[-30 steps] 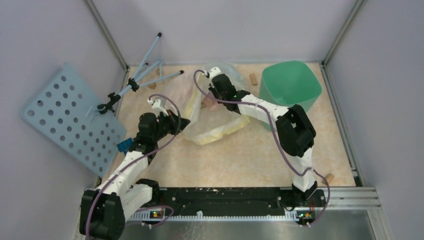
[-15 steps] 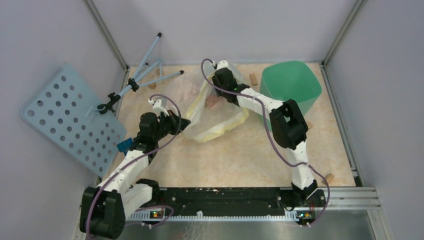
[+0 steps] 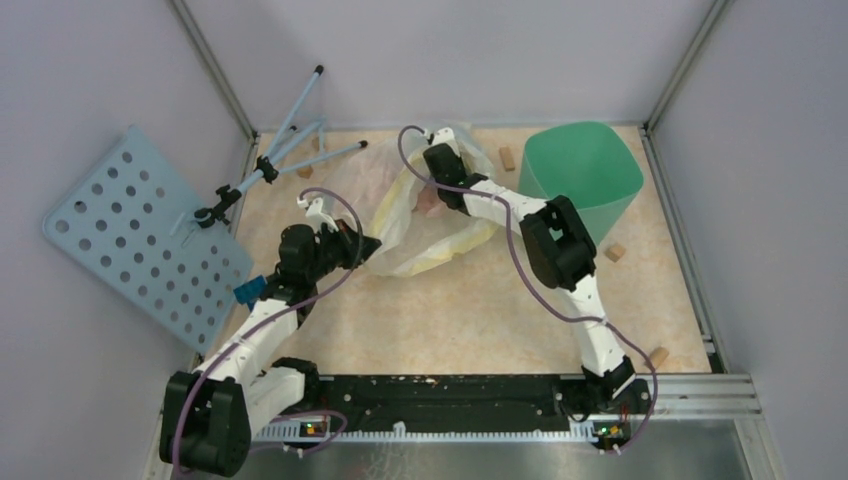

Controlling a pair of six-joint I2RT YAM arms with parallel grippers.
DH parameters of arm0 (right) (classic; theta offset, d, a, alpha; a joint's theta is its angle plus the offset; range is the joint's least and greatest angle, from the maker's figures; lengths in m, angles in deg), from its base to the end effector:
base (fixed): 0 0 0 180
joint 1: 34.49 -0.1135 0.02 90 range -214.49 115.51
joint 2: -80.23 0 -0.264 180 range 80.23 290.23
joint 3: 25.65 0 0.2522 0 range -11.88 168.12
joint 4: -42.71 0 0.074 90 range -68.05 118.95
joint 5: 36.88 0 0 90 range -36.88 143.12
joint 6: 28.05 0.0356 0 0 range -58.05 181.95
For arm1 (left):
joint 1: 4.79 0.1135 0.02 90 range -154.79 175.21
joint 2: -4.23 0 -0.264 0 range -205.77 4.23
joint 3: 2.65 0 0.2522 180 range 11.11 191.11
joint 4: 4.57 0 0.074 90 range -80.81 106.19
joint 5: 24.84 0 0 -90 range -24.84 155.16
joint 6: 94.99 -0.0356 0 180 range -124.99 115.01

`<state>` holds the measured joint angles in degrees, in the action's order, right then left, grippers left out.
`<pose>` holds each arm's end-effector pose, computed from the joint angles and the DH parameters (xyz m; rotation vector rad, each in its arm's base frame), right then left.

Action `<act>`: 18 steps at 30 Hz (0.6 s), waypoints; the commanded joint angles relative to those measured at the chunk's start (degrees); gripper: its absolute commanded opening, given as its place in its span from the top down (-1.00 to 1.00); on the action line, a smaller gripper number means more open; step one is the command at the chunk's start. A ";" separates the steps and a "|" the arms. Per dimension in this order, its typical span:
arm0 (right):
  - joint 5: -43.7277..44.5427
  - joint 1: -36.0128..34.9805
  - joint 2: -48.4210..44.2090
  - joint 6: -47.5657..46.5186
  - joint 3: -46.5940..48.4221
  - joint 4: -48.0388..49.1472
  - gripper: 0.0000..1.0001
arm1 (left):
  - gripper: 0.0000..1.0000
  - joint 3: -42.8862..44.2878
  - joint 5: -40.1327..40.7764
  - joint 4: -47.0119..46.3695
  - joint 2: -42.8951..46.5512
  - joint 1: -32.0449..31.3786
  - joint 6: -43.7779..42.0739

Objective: Put the trash bags into the trash bin
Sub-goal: Pick up the trash bag.

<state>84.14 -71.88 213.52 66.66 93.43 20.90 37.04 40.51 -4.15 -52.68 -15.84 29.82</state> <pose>0.4323 0.3073 0.1823 -0.3034 2.0809 -0.1584 0.2112 -0.0564 0.2278 -0.0959 1.9598 -0.9420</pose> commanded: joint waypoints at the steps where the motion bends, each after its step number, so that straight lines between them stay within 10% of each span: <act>1: 0.81 0.21 -5.10 -1.55 -3.50 5.46 1.00 | 1.00 1.43 -0.41 -1.96 -0.30 -0.29 -0.35; 18: -17.91 -3.90 -29.29 -5.64 -16.89 2.49 1.00 | 1.00 5.59 1.13 2.46 0.92 -0.29 -1.02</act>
<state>75.66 -75.64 190.05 60.43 76.95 24.81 39.44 40.60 -2.27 -53.05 -15.84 29.58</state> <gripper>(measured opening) 0.004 0.004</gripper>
